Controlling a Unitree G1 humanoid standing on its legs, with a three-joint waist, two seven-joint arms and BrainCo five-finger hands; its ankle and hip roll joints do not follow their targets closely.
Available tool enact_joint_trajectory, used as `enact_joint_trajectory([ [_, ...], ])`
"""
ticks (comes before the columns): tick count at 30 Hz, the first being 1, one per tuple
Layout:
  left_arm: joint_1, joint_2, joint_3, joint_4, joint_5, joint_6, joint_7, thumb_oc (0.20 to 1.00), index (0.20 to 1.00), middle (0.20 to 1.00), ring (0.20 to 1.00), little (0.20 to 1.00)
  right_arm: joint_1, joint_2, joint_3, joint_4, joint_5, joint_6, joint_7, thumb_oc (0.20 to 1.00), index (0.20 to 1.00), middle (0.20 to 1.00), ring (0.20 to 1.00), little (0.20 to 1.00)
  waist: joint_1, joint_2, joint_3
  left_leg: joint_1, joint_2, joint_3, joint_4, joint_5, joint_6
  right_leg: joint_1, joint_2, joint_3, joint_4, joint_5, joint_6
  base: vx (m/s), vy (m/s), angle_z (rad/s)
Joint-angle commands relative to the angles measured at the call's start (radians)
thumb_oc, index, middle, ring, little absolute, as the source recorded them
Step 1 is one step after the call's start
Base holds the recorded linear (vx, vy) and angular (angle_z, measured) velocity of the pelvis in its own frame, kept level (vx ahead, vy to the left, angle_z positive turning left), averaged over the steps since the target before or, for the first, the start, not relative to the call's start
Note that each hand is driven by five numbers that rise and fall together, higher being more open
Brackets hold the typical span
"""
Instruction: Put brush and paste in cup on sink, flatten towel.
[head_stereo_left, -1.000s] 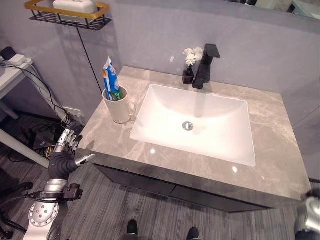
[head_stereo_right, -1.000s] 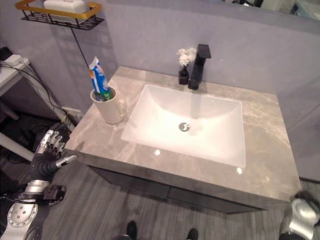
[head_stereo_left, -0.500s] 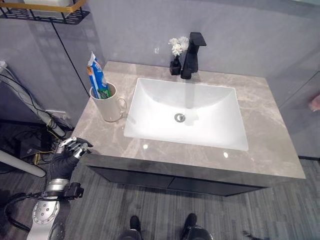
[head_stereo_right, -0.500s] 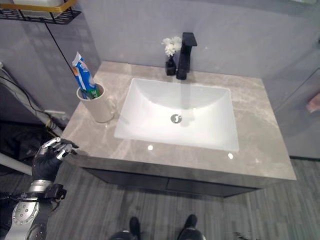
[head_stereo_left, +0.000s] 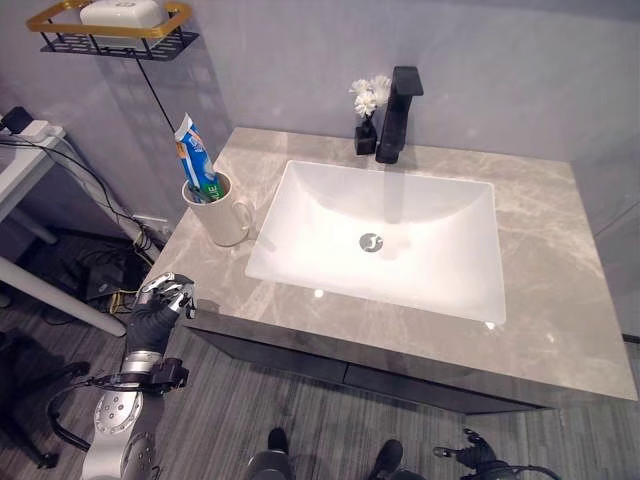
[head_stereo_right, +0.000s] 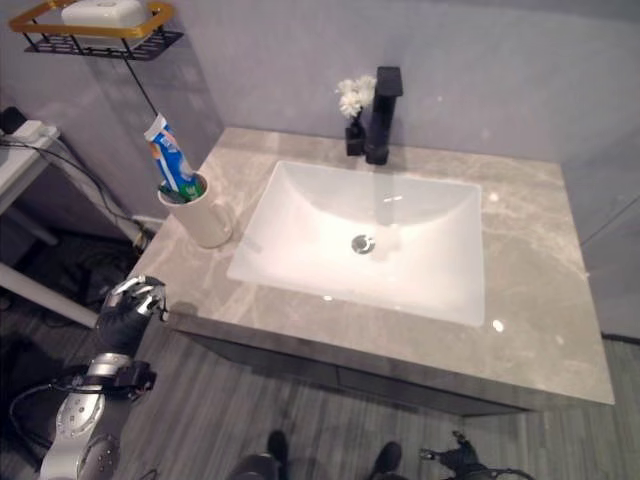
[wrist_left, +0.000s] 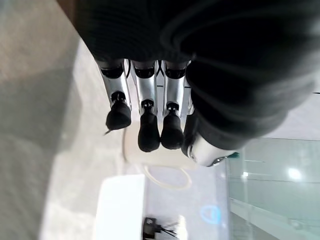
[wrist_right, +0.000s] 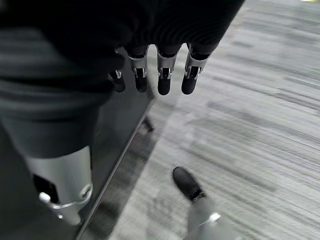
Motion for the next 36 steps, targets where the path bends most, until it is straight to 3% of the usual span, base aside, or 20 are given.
enact_joint_trajectory([
  [1, -0.019, 0.011, 0.034, -0.057, 0.008, -0.032, 0.018, 0.2, 0.2, 0.2, 0.2, 0.2, -0.003, 0.011, -0.001, 0.042, 0.039, 0.009, -0.021, 1.0, 1.0, 1.0, 1.0, 1.0, 0.0, -0.061, 0.005, -0.073, 0.034, -0.047, -0.051, 0.122, -0.031, 0.045, -0.044, 0.051, 0.036, -0.042, 0.053, 0.1, 0.086, -0.07],
  [3, -0.006, 0.003, 0.037, -0.067, 0.008, -0.028, 0.008, 0.2, 0.2, 0.2, 0.2, 0.2, 0.005, 0.008, -0.008, 0.074, 0.026, 0.017, -0.014, 1.0, 1.0, 1.0, 1.0, 1.0, 0.0, -0.051, -0.01, -0.055, 0.02, -0.058, -0.064, 0.118, -0.029, 0.059, -0.055, 0.064, 0.035, -0.039, 0.06, 0.14, 0.131, -0.06],
  [7, 0.03, -0.001, 0.054, -0.075, -0.027, -0.016, -0.018, 0.2, 0.2, 0.2, 0.2, 0.2, 0.018, 0.027, -0.011, 0.084, 0.002, 0.032, 0.005, 1.0, 1.0, 1.0, 1.0, 1.0, -0.001, -0.05, -0.034, 0.008, -0.028, -0.015, -0.112, 0.092, 0.003, 0.066, -0.094, 0.092, 0.042, -0.016, 0.076, 0.16, 0.193, -0.07],
  [14, 0.006, 0.028, 0.045, -0.067, -0.081, -0.001, -0.016, 0.2, 0.2, 0.2, 0.2, 0.2, 0.005, 0.055, 0.044, 0.021, -0.008, 0.029, 0.035, 1.0, 1.0, 1.0, 1.0, 1.0, -0.005, -0.057, -0.025, 0.002, -0.066, 0.013, -0.118, 0.07, 0.036, 0.023, -0.13, 0.125, 0.053, 0.008, 0.102, 0.05, 0.121, -0.16],
  [22, -0.044, 0.067, 0.041, -0.059, -0.131, 0.008, -0.002, 0.2, 0.2, 0.2, 0.2, 0.2, -0.01, 0.048, 0.069, 0.006, -0.022, 0.034, 0.045, 1.0, 1.0, 1.0, 1.0, 1.0, -0.018, -0.056, -0.007, -0.023, -0.076, 0.026, -0.118, 0.071, 0.043, -0.016, -0.138, 0.142, 0.046, 0.034, 0.112, 0.02, 0.025, -0.1],
  [36, -0.177, 0.142, -0.004, 0.036, -0.197, 0.03, 0.033, 0.2, 0.2, 0.2, 0.2, 0.2, -0.055, 0.009, 0.097, -0.024, -0.018, 0.036, 0.03, 1.0, 1.0, 1.0, 1.0, 1.0, -0.036, -0.046, 0.015, -0.079, -0.052, 0.005, -0.118, 0.1, 0.021, -0.051, -0.114, 0.126, 0.016, 0.052, 0.112, 0.01, -0.025, 0.01],
])
